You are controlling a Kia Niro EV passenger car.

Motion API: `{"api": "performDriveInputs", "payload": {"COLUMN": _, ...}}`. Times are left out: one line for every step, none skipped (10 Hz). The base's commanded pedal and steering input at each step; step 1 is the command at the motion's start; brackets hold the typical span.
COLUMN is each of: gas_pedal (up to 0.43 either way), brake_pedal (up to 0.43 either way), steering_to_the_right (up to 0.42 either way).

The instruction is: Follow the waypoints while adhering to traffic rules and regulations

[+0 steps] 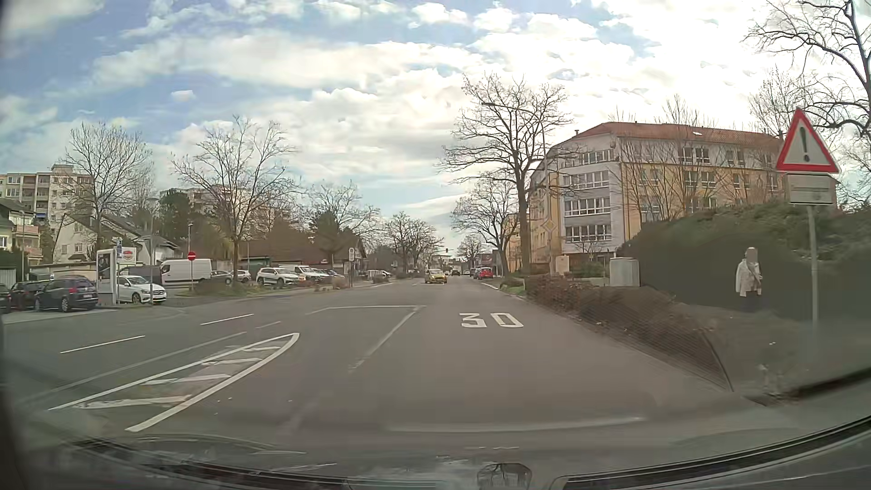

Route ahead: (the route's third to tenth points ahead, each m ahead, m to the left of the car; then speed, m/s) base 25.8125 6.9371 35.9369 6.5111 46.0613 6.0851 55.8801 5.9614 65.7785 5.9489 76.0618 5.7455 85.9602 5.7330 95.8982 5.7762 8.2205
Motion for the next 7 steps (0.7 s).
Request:
{"api": "performDriveInputs", "payload": {"gas_pedal": 0.118, "brake_pedal": 0.0, "steering_to_the_right": -0.001}}
{"api": "performDriveInputs", "payload": {"gas_pedal": 0.118, "brake_pedal": 0.0, "steering_to_the_right": -0.001}}
{"api": "performDriveInputs", "payload": {"gas_pedal": 0.118, "brake_pedal": 0.0, "steering_to_the_right": -0.002}}
{"api": "performDriveInputs", "payload": {"gas_pedal": 0.118, "brake_pedal": 0.0, "steering_to_the_right": -0.002}}
{"api": "performDriveInputs", "payload": {"gas_pedal": 0.118, "brake_pedal": 0.0, "steering_to_the_right": -0.002}}
{"api": "performDriveInputs", "payload": {"gas_pedal": 0.118, "brake_pedal": 0.0, "steering_to_the_right": -0.002}}
{"api": "performDriveInputs", "payload": {"gas_pedal": 0.118, "brake_pedal": 0.0, "steering_to_the_right": -0.002}}
